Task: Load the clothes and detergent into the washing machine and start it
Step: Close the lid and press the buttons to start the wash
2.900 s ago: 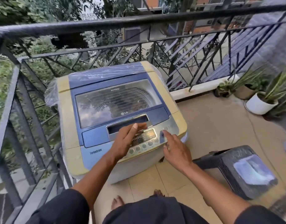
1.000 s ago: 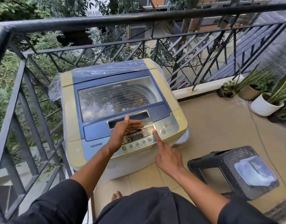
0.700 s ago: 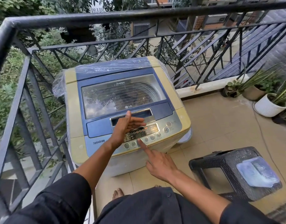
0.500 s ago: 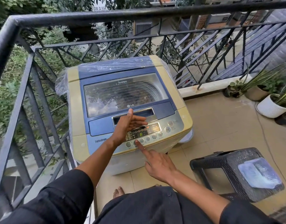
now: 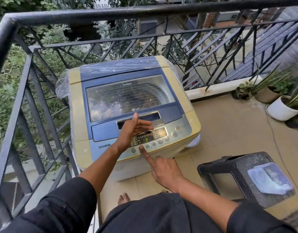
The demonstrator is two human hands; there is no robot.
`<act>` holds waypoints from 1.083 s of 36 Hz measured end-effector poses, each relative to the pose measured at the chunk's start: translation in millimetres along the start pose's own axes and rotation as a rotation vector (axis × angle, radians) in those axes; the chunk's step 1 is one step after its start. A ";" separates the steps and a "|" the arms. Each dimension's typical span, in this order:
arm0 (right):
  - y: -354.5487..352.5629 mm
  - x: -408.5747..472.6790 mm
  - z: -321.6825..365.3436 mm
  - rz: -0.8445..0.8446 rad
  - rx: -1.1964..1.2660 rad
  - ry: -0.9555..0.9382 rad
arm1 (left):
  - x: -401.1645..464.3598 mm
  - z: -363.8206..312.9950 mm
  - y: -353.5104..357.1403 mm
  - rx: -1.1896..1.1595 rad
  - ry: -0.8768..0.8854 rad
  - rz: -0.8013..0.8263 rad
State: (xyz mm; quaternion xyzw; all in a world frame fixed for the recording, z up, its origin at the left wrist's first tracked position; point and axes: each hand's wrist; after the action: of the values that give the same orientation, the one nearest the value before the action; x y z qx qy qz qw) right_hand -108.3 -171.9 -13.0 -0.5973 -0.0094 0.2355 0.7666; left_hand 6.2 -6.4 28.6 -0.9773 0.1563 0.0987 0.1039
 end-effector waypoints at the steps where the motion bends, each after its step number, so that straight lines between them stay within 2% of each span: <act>1: 1.2 0.5 0.2 0.000 -0.008 0.008 | 0.1 0.2 -0.2 0.001 0.000 -0.002; 14: 5.1 1.5 1.1 0.027 -0.071 0.053 | -0.1 -0.3 1.6 0.014 0.019 -0.006; 24: -11.5 -3.6 -5.1 0.063 0.068 0.041 | -4.4 -1.3 4.0 0.017 -0.010 -0.025; 34: -17.8 -5.1 -28.9 -0.015 0.137 0.121 | -2.4 -7.3 -3.1 0.002 -0.043 0.047; 39: -22.8 -8.4 -46.5 -0.050 0.125 0.166 | 1.7 -13.5 -9.6 0.085 -0.047 0.093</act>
State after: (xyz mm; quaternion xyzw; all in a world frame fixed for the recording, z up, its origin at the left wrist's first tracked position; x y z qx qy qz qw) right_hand -94.0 -221.3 -3.1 -0.5653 0.0537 0.1660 0.8062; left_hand 13.0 -1.2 42.7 -0.9610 0.2033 0.1195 0.1442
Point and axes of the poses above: each hand's wrist, its own x-axis towards the middle knuckle, its own y-axis out of the palm, z = x × y, and after that the axes turned 12 degrees about x, right-handed
